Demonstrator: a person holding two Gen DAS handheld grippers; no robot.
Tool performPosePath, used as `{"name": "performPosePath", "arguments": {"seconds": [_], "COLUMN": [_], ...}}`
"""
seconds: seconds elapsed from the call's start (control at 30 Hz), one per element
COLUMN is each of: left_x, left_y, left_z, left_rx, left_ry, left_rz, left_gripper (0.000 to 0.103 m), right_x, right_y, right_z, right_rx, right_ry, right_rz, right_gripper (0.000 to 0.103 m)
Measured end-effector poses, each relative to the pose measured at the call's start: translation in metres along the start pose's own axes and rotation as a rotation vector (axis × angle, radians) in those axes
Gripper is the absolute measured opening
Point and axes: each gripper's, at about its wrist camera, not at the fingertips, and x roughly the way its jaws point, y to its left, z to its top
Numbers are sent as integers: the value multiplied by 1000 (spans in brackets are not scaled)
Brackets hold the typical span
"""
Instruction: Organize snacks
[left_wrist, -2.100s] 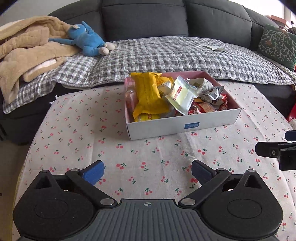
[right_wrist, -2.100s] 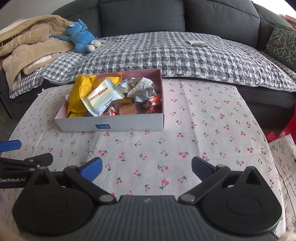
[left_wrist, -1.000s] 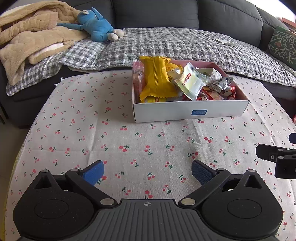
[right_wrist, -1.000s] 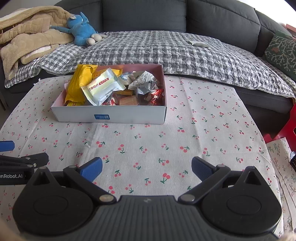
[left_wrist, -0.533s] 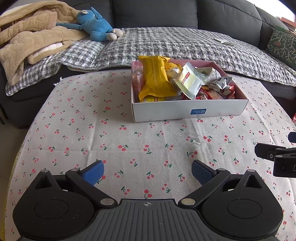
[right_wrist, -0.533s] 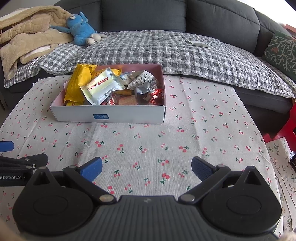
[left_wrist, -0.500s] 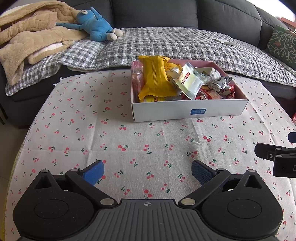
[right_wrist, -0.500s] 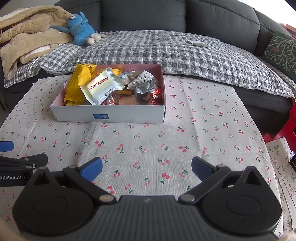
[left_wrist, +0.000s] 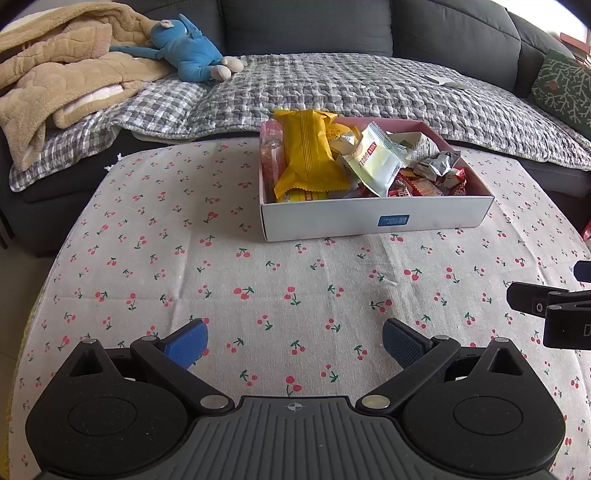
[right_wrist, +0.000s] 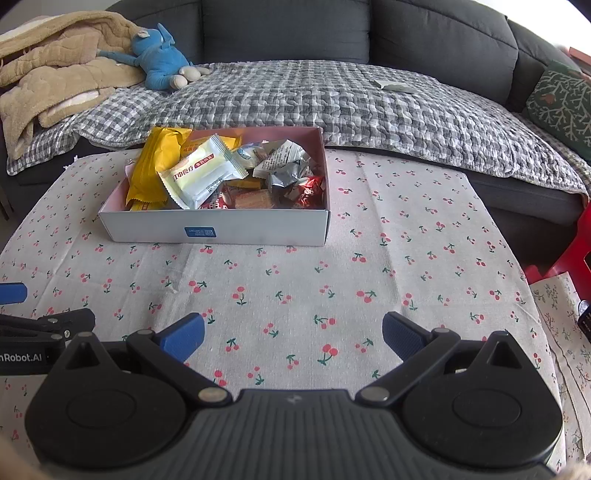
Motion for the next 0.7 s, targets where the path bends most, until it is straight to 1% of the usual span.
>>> {"name": "performPosePath", "arguments": {"seconds": [0.53, 0.7], "left_x": [2, 3], "left_y": [1, 0], "left_z": [0, -2], "left_rx": [-4, -6], "left_ry": [8, 10], "left_rz": [-21, -31], "left_gripper": [102, 102], "right_x": [-1, 7], "right_y": [-1, 2], "right_z": [0, -6], "right_rx": [10, 11], "right_ry": [-7, -7], "right_rz": [-9, -14], "right_gripper": [103, 103]}}
